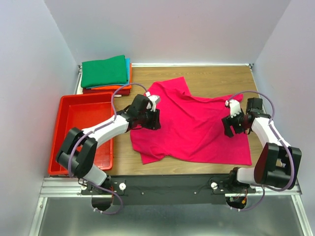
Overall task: Fold and stack the t-shirts
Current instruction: Flatten the tshirt out
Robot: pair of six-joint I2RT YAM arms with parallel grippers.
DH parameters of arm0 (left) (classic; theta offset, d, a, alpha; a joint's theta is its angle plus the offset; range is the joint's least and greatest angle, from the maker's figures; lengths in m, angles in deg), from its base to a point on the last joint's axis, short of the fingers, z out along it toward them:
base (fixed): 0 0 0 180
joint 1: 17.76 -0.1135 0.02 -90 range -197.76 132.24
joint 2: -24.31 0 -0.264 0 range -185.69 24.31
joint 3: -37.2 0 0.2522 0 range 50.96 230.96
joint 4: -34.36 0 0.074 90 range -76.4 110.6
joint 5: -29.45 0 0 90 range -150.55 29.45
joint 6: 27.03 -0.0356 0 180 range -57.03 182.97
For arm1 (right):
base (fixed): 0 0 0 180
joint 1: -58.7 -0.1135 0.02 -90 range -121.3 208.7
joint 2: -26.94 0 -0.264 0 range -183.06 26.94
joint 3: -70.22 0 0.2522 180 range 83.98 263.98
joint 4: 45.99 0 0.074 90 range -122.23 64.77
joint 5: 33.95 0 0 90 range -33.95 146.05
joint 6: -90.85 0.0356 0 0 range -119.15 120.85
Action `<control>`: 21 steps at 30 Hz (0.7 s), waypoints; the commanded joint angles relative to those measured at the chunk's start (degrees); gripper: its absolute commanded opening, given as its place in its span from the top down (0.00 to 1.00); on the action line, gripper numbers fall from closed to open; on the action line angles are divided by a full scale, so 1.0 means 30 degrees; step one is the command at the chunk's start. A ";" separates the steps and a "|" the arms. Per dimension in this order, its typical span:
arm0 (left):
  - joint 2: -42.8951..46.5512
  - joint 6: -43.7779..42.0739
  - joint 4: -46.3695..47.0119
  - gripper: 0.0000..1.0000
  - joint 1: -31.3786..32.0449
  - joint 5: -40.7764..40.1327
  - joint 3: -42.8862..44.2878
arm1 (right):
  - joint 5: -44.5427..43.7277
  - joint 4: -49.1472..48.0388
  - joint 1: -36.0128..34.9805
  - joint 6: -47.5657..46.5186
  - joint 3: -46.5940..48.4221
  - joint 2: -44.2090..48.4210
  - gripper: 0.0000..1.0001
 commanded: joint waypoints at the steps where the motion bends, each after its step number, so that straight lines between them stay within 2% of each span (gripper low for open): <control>1: -0.1033 0.0411 0.0802 0.51 0.0258 0.0369 -0.0372 | -0.0107 0.1309 0.0107 -0.0819 -0.0604 -0.0941 0.19; 7: -0.2148 0.0967 0.1504 0.53 0.0492 0.0310 -0.1308 | -0.1541 0.1279 0.0107 -0.1084 -0.0400 -0.3696 0.40; 10: -0.1740 0.1348 0.1944 0.53 0.0609 0.0339 -0.2420 | -0.2830 0.1629 0.0107 -0.1287 -0.0603 -0.3757 0.47; 13: -0.0893 0.2167 0.2470 0.53 0.0930 0.0367 -0.3884 | -0.4441 0.2741 0.0107 -0.2542 -0.1189 -0.3231 0.61; 17: -0.0100 0.3835 0.3436 0.53 0.2303 0.0952 -0.5611 | -0.6141 0.4352 0.0165 -0.3715 -0.2185 -0.2031 0.69; 21: 0.1332 0.6379 0.4547 0.53 0.4177 0.1218 -0.7166 | -0.7550 0.5114 0.0516 -0.4159 -0.2597 -0.0419 0.71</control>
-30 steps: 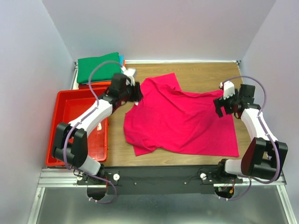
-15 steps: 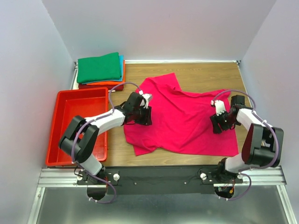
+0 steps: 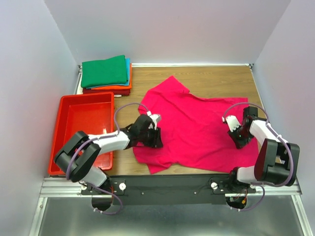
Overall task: Fold and stack the t-shirts
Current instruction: Flatten the tshirt out
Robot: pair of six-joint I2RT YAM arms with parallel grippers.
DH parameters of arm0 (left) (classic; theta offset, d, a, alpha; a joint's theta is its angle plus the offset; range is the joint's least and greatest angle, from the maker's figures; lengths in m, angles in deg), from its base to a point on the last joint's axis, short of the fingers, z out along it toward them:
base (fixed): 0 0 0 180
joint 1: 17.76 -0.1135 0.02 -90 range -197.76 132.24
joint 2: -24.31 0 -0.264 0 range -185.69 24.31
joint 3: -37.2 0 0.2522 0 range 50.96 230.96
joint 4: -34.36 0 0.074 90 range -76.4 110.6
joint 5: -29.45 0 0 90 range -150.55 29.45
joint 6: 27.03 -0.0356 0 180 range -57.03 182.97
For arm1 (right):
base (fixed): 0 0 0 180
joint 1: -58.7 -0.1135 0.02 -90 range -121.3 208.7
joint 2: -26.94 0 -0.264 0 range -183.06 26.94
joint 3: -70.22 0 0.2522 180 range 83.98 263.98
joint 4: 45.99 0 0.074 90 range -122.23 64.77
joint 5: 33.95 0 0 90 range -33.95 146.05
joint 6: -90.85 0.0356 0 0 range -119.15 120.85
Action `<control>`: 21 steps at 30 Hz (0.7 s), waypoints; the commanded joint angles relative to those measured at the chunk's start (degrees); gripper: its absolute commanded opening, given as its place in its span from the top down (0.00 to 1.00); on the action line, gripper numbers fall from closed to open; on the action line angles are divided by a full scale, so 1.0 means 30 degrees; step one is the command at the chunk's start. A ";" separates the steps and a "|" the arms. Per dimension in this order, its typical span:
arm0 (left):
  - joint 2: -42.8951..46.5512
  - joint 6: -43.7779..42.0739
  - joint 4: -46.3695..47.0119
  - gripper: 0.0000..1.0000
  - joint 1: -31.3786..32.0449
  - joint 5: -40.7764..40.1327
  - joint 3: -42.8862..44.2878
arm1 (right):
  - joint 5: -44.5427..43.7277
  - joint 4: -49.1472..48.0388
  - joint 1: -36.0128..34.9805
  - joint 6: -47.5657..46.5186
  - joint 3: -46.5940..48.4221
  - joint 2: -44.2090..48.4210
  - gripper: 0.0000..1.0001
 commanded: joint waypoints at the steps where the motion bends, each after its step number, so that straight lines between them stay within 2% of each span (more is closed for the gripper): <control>1: 0.1169 0.2998 0.0289 0.53 0.1764 0.0672 -0.1849 | -0.2560 0.2676 0.0437 -0.1209 -0.0878 0.0923 0.70; 3: 0.1929 0.3702 0.0496 0.54 0.2088 0.0235 -0.2522 | -0.2414 0.2910 0.0437 -0.1064 -0.0499 0.1306 0.67; 4: 0.2862 0.3879 0.0467 0.54 0.2147 -0.0029 -0.2642 | -0.2007 0.2911 0.0466 -0.0918 -0.0264 0.1336 0.60; 5: 0.3364 0.4113 0.0177 0.52 0.2119 -0.0757 -0.2585 | -0.1684 0.2911 0.0495 -0.0597 0.0463 0.1510 0.48; 7: 0.4684 0.3535 -0.0351 0.48 0.2031 -0.1756 -0.1422 | -0.0017 0.2824 0.0496 0.0192 0.1520 0.1541 0.35; 10: 0.5331 0.2069 -0.1699 0.42 0.1244 -0.2872 0.0339 | 0.2728 0.2591 0.0496 0.1219 0.4300 0.0929 0.28; 12: 0.5128 0.0342 -0.1293 0.39 -0.0891 -0.1854 0.1863 | 0.5158 0.2066 0.0496 0.2391 0.6229 -0.0067 0.26; 13: 0.4518 -0.0215 -0.0914 0.39 -0.1769 -0.1094 0.2332 | 0.6161 0.1917 0.0496 0.2771 0.6822 -0.0447 0.26; 14: 0.4019 -0.0946 -0.0504 0.39 -0.3663 -0.0362 0.2830 | 0.7215 0.1770 0.0496 0.3384 0.7263 -0.0741 0.26; 15: 0.3405 -0.2113 -0.0065 0.39 -0.4320 0.0487 0.4285 | 0.8212 0.1189 0.0496 0.3681 0.7702 -0.1411 0.26; 16: 0.1716 -0.2850 -0.0205 0.39 -0.5487 0.0843 0.5257 | 1.0165 0.0835 0.0496 0.4177 0.8200 -0.1679 0.25; 17: 0.0655 -0.3350 -0.0352 0.39 -0.5934 0.1572 0.7616 | 1.1055 0.0512 0.0496 0.4327 0.8437 -0.2001 0.25; 20: -0.4031 -0.5518 -0.2223 0.39 -0.6699 0.2283 1.1961 | 1.3316 -0.0807 0.0496 0.5116 0.8934 -0.3231 0.26; 21: -0.5145 -0.6162 -0.3446 0.39 -0.6816 0.2283 1.4992 | 1.3609 -0.0983 0.0496 0.5206 0.9082 -0.3524 0.26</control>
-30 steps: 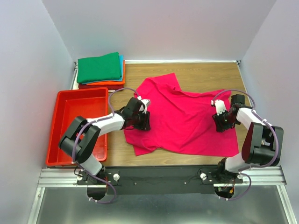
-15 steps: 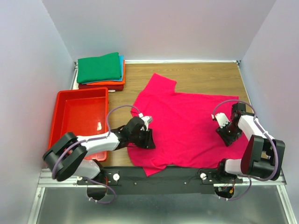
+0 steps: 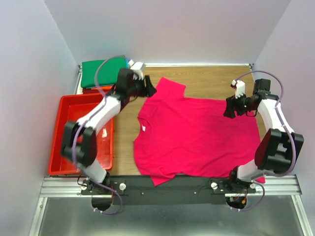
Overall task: Fold and stack the t-shirts
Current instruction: Flatten the tshirt out
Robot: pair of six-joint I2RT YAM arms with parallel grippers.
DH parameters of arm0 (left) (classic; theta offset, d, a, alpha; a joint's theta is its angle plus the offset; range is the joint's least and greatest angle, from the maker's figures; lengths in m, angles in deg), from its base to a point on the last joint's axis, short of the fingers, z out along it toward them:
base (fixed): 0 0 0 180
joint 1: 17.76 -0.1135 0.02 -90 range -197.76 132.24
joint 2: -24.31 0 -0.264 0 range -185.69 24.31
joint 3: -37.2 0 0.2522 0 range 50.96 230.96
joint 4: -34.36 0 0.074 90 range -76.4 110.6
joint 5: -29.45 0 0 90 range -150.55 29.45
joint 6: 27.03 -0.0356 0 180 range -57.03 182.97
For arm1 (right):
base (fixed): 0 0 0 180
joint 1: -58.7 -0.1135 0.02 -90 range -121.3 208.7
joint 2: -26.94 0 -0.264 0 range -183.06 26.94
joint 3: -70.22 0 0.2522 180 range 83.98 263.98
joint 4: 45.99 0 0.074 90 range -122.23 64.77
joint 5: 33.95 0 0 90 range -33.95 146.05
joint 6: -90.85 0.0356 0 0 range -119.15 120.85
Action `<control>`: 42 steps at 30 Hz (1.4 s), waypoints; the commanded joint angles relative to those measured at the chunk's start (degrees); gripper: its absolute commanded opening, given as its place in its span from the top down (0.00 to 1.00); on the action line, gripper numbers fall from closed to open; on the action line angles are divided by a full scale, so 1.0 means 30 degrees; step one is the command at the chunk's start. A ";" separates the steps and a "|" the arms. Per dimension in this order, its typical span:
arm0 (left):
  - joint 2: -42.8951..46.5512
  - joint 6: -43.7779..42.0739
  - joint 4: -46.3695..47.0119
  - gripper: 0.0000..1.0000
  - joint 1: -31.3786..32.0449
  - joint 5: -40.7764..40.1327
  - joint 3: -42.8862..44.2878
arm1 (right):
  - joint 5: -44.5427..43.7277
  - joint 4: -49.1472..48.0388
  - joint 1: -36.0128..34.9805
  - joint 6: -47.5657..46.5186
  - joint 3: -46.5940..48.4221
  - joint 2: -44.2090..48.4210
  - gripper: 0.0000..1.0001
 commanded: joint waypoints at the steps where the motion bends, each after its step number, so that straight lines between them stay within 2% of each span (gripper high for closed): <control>1: -0.5627 -0.4393 -0.3193 0.39 -0.0333 0.1728 0.6134 | 0.4592 -0.1531 0.0080 0.1832 0.0799 -0.1798 0.26; 2: -0.6664 -0.4954 -0.3721 0.39 -0.0362 0.1671 0.7454 | 0.4594 -0.1706 0.0080 0.2009 0.0859 -0.1919 0.27; 3: -0.7747 -0.5482 -0.4887 0.39 -0.0362 0.1642 1.0281 | 0.4565 -0.1766 0.0080 0.2069 0.0859 -0.1979 0.27; 5: -1.0678 -0.6680 -0.6383 0.39 -0.0362 0.1262 1.3947 | 0.4215 -0.1853 0.0080 0.1925 0.0453 -0.1486 0.27; 7: -1.3162 -0.7301 -0.7238 0.39 -0.0450 0.0824 1.6099 | 0.4096 -0.2087 0.0110 0.1894 0.0012 -0.0985 0.27; 9: -1.4403 -0.8204 -0.7767 0.39 -0.0509 0.0473 1.8497 | 0.4358 -0.2235 0.0110 0.1952 -0.0399 -0.0430 0.27; 11: -1.5752 -0.8793 -0.8031 0.39 -0.0538 -0.0083 2.0317 | 0.4564 -0.2206 0.0139 0.1953 -0.0721 -0.0164 0.27; 17: -1.8156 -0.9675 -0.8325 0.39 -0.0655 -0.1696 2.3371 | 0.5033 -0.2206 0.0139 0.2040 -0.0869 -0.0075 0.27; 28: -2.0149 -0.9501 -0.9526 0.44 -0.0510 -0.1200 2.3405 | 0.5004 -0.2177 0.0139 0.2128 -0.0898 0.0042 0.27; 36: -2.0736 -0.8535 -1.1489 0.49 -0.0304 -0.2545 2.3348 | 0.5033 -0.2177 0.0139 0.2187 -0.0898 0.0159 0.27; 40: -2.0737 -0.8417 -1.2133 0.58 -0.0333 -0.2373 2.2586 | 0.4946 -0.2177 0.0197 0.2158 -0.0928 0.0101 0.27; 41: -2.0563 -0.8330 -1.2280 0.67 -0.0333 -0.2314 2.2382 | 0.4917 -0.2177 0.0197 0.2158 -0.0928 0.0072 0.27; 42: -2.0387 -0.8329 -1.2427 0.71 -0.0333 -0.2169 2.1596 | 0.4887 -0.2177 0.0197 0.2158 -0.0928 0.0042 0.27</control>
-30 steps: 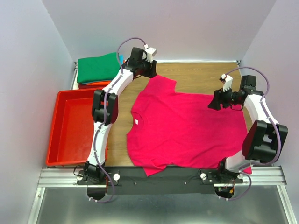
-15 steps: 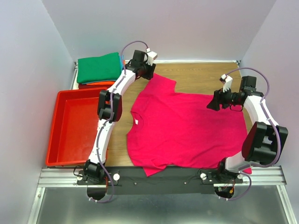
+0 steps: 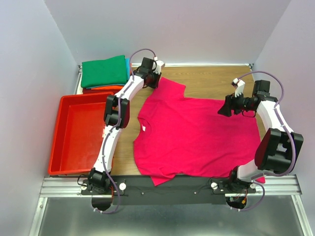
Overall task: Fold and stack the t-shirts
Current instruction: Flatten the tshirt out
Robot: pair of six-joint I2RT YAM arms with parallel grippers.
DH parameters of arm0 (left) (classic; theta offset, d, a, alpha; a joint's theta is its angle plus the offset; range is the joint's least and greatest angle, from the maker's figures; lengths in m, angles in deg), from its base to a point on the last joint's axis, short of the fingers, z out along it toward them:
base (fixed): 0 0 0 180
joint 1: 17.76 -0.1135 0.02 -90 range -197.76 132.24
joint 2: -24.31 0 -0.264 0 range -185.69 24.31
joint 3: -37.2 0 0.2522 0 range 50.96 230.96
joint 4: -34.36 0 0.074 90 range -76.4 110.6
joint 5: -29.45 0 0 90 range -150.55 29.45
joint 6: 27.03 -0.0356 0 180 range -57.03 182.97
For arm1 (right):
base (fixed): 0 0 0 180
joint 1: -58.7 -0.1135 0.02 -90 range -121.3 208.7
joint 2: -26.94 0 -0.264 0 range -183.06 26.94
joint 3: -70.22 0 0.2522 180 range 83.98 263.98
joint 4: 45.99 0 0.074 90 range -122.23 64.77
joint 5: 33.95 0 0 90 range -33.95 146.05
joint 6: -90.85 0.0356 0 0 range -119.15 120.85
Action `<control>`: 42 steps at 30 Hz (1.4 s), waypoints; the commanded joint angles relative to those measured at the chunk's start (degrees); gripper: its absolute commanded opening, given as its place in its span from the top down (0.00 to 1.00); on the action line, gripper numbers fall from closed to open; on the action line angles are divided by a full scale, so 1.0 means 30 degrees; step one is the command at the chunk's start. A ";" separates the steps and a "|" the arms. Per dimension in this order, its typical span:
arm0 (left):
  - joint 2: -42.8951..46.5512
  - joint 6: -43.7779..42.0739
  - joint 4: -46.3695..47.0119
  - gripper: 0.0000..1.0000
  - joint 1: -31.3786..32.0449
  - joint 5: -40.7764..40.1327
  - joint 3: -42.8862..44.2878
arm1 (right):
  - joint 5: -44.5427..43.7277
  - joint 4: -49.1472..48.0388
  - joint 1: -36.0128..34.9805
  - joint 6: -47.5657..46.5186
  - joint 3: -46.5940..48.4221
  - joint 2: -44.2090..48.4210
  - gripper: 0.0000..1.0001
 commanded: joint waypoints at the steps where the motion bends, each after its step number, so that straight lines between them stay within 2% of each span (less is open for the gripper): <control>1: 0.0391 0.0385 -0.2468 0.74 0.0075 -0.0200 -0.2233 | 0.0297 -0.0254 0.0219 0.0125 -0.0235 0.0283 0.27; 2: 0.0803 0.0298 -0.2120 0.75 0.0104 -0.0200 -0.2964 | 0.0326 -0.0254 0.0248 0.0125 -0.0236 0.0283 0.27; 3: 0.1329 0.0210 -0.1769 0.76 0.0104 -0.0229 -0.4885 | 0.0297 -0.0254 0.0249 0.0154 -0.0236 0.0283 0.27; 7: 0.4751 0.0443 0.0341 0.89 -0.0129 -0.0609 -0.9555 | 0.0355 -0.0254 0.0336 0.0154 -0.0236 0.0283 0.27; 9: 0.5665 0.0618 0.0985 0.90 -0.0217 -0.0523 -1.1543 | 0.0384 -0.0254 0.0337 0.0154 -0.0236 0.0283 0.27; 12: 0.7103 0.0882 0.1749 0.92 -0.0218 -0.0289 -1.3306 | 0.0384 -0.0254 0.0337 0.0154 -0.0236 0.0253 0.27; 15: 0.7778 0.1058 0.1954 0.92 -0.0247 -0.0344 -1.3664 | 0.0443 -0.0254 0.0337 0.0125 -0.0236 0.0224 0.27; 18: 0.8160 0.1844 0.2481 0.87 -0.0364 -0.1598 -1.3256 | 0.0385 -0.0254 0.0337 0.0095 -0.0294 0.0224 0.27; 22: 0.7694 0.3136 0.2747 0.80 -0.1476 -0.1227 -1.0535 | 0.0385 -0.0254 0.0337 0.0095 -0.0295 0.0195 0.27; 24: 0.7254 0.3840 0.3008 0.78 -0.1915 0.0258 -0.9103 | 0.0356 -0.0254 0.0337 0.0066 -0.0294 0.0195 0.27; 26: 0.6465 0.4426 0.3098 0.76 -0.2239 0.0473 -0.8191 | 0.0355 -0.0254 0.0337 0.0066 -0.0324 0.0224 0.27; 30: 0.4181 0.4954 0.1664 0.71 -0.2386 0.1994 -0.4360 | 0.0326 -0.0254 0.0337 0.0037 -0.0324 0.0224 0.27; 33: 0.2714 0.5102 0.1194 0.69 -0.2415 0.3366 -0.2946 | 0.0326 -0.0225 0.0366 0.0037 -0.0382 0.0195 0.27; 42: 0.1540 0.5805 0.1664 0.60 -0.2445 0.4783 -0.2768 | 0.0326 -0.0224 0.0337 0.0007 -0.0353 0.0019 0.27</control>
